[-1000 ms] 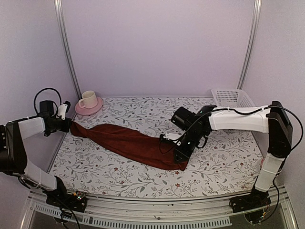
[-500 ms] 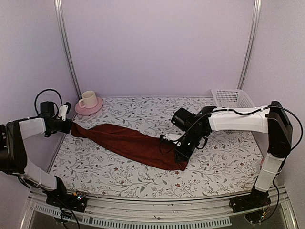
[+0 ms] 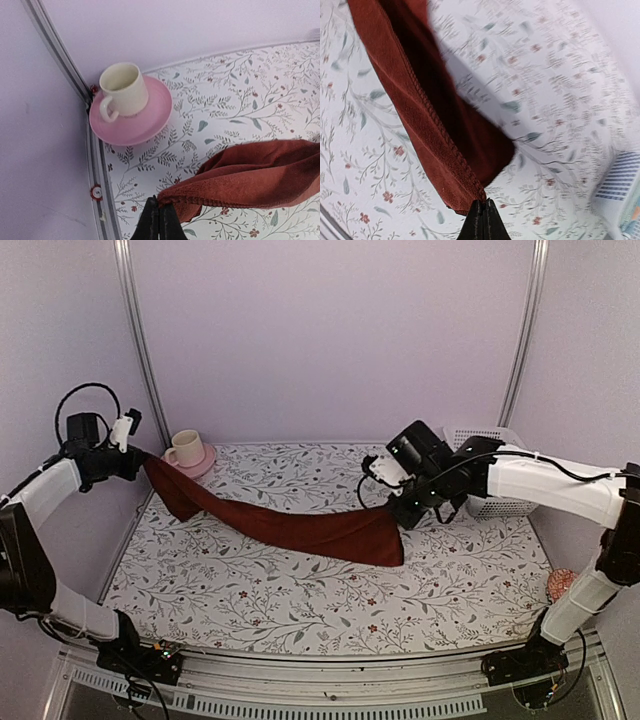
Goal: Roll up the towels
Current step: Flatten out the towel at the center of the board, then pick up the towel from the center of the board, then fold the towel at the center of the board.
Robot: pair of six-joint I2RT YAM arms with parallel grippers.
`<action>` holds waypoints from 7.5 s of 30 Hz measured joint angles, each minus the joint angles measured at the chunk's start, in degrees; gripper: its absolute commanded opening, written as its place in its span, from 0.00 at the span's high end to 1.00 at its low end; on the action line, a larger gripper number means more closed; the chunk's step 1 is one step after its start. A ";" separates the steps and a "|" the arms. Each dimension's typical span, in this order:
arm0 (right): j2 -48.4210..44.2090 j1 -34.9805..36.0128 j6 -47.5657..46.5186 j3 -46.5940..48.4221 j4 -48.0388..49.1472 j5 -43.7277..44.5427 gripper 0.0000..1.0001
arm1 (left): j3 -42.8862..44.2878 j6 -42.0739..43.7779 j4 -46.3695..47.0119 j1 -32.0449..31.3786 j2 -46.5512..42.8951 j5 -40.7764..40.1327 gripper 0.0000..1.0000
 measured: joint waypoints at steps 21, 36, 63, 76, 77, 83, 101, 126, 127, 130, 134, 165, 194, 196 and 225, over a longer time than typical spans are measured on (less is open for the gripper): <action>-35.50 2.51 -0.17 -3.34 18.82 21.46 0.98 | 12.76 1.64 -9.53 -0.22 -22.05 14.19 1.00; 17.64 -20.94 6.05 14.88 15.80 20.83 0.98 | 19.82 -5.20 -7.78 -11.80 27.93 -1.14 1.00; -23.43 -6.78 8.48 -13.42 22.62 20.13 0.98 | -5.09 2.03 7.10 -16.41 -10.58 -6.03 1.00; -24.59 -3.39 25.83 -11.34 9.33 36.04 0.98 | 2.75 2.43 -8.04 -15.72 -20.04 2.25 1.00; -20.68 -5.90 25.97 -10.10 9.64 35.78 0.98 | 3.85 2.03 -7.87 -15.72 -17.59 1.75 1.00; 2.78 -19.47 22.56 -0.90 13.20 34.58 0.98 | 10.84 -0.15 -2.95 -16.13 8.09 -4.33 1.00; 31.15 -26.05 1.75 16.13 33.79 24.96 0.98 | 23.12 -0.85 9.86 -18.88 43.12 -22.60 1.00; 13.05 -27.28 -4.61 -5.20 41.33 12.02 0.98 | -0.68 7.78 23.82 -14.82 21.64 -8.39 1.00; 12.66 -27.52 -4.61 -5.57 41.31 11.80 0.98 | -1.27 8.17 23.78 -14.47 21.31 -7.54 1.00; 11.85 -28.46 -4.55 -5.81 41.38 11.69 0.98 | -2.60 8.96 23.93 -13.55 20.50 -5.53 1.00; 10.97 -29.99 -4.24 -5.84 41.99 12.02 0.98 | -3.96 9.55 24.20 -12.94 19.56 -3.30 1.00; -2.67 -30.10 -0.22 -23.26 38.53 3.06 0.98 | -10.16 24.87 11.63 -7.41 10.88 15.65 1.00; -6.29 -25.16 9.62 -27.12 25.92 10.75 0.98 | -10.25 44.02 -10.82 -6.97 9.44 20.22 1.00; -6.34 -24.72 9.79 -27.21 25.70 10.82 0.98 | -10.25 44.44 -11.26 -6.64 9.44 20.22 1.00; -6.84 -20.13 11.30 -28.70 22.99 16.00 0.98 | -8.63 45.92 -12.63 -4.83 13.05 17.27 1.00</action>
